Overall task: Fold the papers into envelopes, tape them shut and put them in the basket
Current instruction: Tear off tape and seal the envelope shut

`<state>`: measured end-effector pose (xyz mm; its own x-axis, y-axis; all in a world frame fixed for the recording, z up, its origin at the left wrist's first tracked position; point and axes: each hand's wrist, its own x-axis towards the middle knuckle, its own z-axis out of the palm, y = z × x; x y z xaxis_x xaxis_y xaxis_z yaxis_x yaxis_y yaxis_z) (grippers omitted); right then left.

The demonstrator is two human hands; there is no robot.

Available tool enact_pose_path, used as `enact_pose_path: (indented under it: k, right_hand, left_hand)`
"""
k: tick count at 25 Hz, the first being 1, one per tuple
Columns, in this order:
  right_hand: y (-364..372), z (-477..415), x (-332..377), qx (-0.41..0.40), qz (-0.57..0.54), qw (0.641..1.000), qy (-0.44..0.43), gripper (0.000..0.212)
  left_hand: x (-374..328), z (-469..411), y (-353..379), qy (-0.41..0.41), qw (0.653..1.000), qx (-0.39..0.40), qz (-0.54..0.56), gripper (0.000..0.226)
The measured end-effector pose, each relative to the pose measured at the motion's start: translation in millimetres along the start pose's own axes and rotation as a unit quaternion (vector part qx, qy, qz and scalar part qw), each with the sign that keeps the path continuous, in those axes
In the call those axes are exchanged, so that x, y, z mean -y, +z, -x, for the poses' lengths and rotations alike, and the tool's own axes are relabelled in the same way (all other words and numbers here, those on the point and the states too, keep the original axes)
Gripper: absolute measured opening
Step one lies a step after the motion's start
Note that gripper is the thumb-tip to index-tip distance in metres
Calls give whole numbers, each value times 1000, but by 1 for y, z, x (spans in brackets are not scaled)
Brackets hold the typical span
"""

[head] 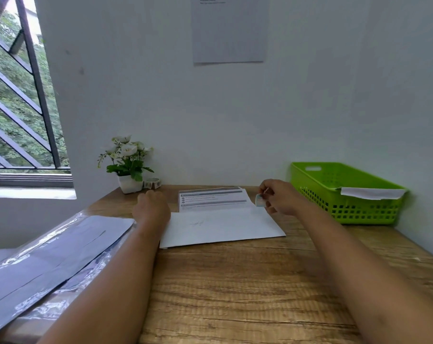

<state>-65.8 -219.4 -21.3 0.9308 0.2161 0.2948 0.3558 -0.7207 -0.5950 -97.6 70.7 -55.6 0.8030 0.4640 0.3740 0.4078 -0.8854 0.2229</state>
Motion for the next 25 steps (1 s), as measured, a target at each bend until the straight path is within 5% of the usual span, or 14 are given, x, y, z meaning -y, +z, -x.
enact_pose_path:
  k: [5, 10, 14, 25]
  right_hand:
    - [12, -20, -8, 51, 62, 997, -23, 37]
    - [25, -24, -21, 57, 152, 985, -58, 29]
    - [29, -28, -16, 65, 182, 977, -90, 16]
    - [30, -25, -20, 46, 246, 963, -98, 16]
  left_hand:
    - [-46, 16, -13, 197, 978, -72, 20, 31]
    - [-103, 67, 6, 370, 919, 71, 120, 44]
    - [-106, 67, 21, 364, 899, 177, 166, 46]
    - [-118, 46, 21, 309, 912, 245, 112, 60]
